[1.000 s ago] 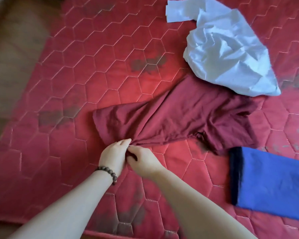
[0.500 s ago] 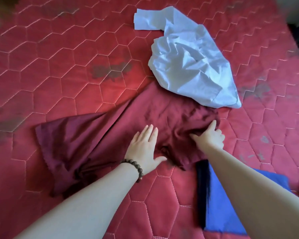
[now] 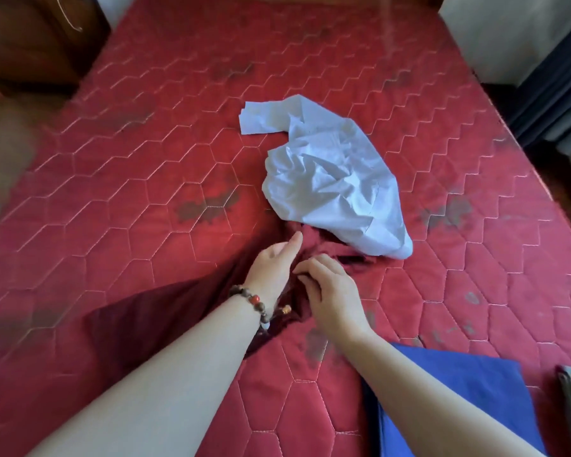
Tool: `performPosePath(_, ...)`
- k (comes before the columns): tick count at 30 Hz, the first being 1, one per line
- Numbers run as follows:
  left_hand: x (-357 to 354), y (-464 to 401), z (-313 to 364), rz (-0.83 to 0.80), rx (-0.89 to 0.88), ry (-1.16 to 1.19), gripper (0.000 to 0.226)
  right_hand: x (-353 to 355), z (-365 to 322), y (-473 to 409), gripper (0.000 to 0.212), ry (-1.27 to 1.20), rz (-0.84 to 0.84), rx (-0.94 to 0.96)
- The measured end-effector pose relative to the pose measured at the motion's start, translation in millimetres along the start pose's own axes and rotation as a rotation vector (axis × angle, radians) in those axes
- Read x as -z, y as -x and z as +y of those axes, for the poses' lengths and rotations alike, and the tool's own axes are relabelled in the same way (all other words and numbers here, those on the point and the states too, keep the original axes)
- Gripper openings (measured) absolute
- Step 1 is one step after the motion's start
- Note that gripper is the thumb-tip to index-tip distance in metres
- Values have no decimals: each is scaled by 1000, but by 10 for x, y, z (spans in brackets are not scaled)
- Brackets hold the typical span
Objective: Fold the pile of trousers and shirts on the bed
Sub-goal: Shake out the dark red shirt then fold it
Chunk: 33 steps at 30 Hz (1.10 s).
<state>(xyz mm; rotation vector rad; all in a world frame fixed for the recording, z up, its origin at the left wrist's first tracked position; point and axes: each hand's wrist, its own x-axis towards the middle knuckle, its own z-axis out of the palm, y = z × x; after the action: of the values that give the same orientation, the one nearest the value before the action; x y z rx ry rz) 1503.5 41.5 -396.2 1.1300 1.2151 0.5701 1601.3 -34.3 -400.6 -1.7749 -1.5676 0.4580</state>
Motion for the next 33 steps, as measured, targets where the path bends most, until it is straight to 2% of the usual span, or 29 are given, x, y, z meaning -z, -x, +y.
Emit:
performPosePath(1,45,46,154,-22,15,61,33,54,-169,-38,18,-6,-29,44)
performPosePath(2,103,104,299,-18,15,69,28,114,-333,-79,20,-14,-57,83)
performPosePath(4,282,223,579,34,-18,-9,13,266,-666,-156,19,-60,-100,135)
performPosePath(5,397,288,728,74,-38,-59,13,358,-838,-189,17,-100,-101,142)
performPosePath(10,1171,835,1755,108,-233,-171,22,907,-1906,-391,25,-241,90,42)
performPosePath(14,1838,1435,2672,92,-377,-123,16,1180,-2884,-467,41,-171,84,-83)
performPosePath(18,2476,2064,3443,26,-505,-79,18,1216,-3799,-478,24,-135,128,-170)
performPosePath(20,2790,2367,3758,9,-583,-150,18,1344,-4226,-507,19,-179,204,-185)
performPosePath(23,3175,2691,4138,87,-717,-352,17,1719,-4820,-593,9,-208,315,-93)
performPosePath(25,3315,2914,4362,79,-783,-377,18,2000,-5242,-671,12,-147,333,34)
performPosePath(27,3354,3145,4550,-54,-827,-374,24,2196,-5667,-735,14,-4,258,158)
performPosePath(29,3338,3327,4687,-160,-860,-477,30,2275,-5984,-774,13,155,138,246)
performPosePath(33,3307,3468,4852,-153,-876,-661,31,2399,-6255,-750,17,130,104,242)
